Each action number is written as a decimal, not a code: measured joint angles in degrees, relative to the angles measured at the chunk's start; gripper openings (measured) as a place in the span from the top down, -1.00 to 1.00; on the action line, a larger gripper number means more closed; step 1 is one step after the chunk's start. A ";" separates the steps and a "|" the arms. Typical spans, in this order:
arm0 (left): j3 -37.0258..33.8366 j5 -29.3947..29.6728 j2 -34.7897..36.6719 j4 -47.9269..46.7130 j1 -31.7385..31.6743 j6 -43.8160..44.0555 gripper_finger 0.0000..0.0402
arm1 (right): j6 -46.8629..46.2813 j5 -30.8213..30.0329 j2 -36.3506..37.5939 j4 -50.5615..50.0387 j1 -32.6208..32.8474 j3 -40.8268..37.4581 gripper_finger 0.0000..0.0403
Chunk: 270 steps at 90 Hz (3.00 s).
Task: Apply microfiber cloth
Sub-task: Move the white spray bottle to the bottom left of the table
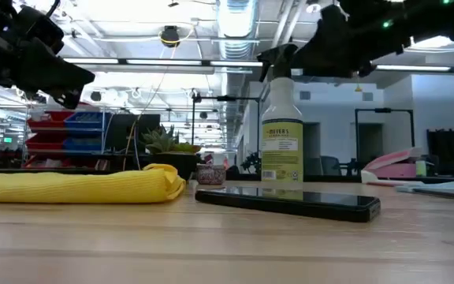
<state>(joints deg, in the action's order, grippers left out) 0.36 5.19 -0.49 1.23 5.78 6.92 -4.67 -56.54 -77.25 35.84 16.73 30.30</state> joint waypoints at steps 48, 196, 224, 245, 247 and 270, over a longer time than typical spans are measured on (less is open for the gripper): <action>0.00 0.02 0.01 0.00 0.00 0.59 1.00 | 4.71 -5.26 -10.03 0.23 -5.18 11.57 -0.52; 0.00 0.01 -0.01 0.01 0.02 3.89 1.00 | -31.87 -10.09 7.64 -36.81 25.99 18.05 0.45; 0.00 0.00 -0.01 0.00 0.02 3.89 1.00 | -37.09 -13.72 6.61 -39.49 38.16 18.08 0.45; 0.00 0.02 0.02 0.00 0.02 3.89 1.00 | -41.48 -18.85 0.78 -40.93 41.09 18.07 0.45; 0.00 0.00 0.00 0.01 0.02 3.89 1.00 | -41.59 -18.84 0.08 -40.73 41.08 18.07 0.45; 0.00 0.02 0.02 0.00 0.02 3.88 1.00 | -35.58 -18.05 -4.70 -40.16 40.30 18.40 0.45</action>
<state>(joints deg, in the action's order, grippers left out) 0.36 5.21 -0.47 1.23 5.80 10.80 -40.26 -74.59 -81.95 -4.32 57.03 48.70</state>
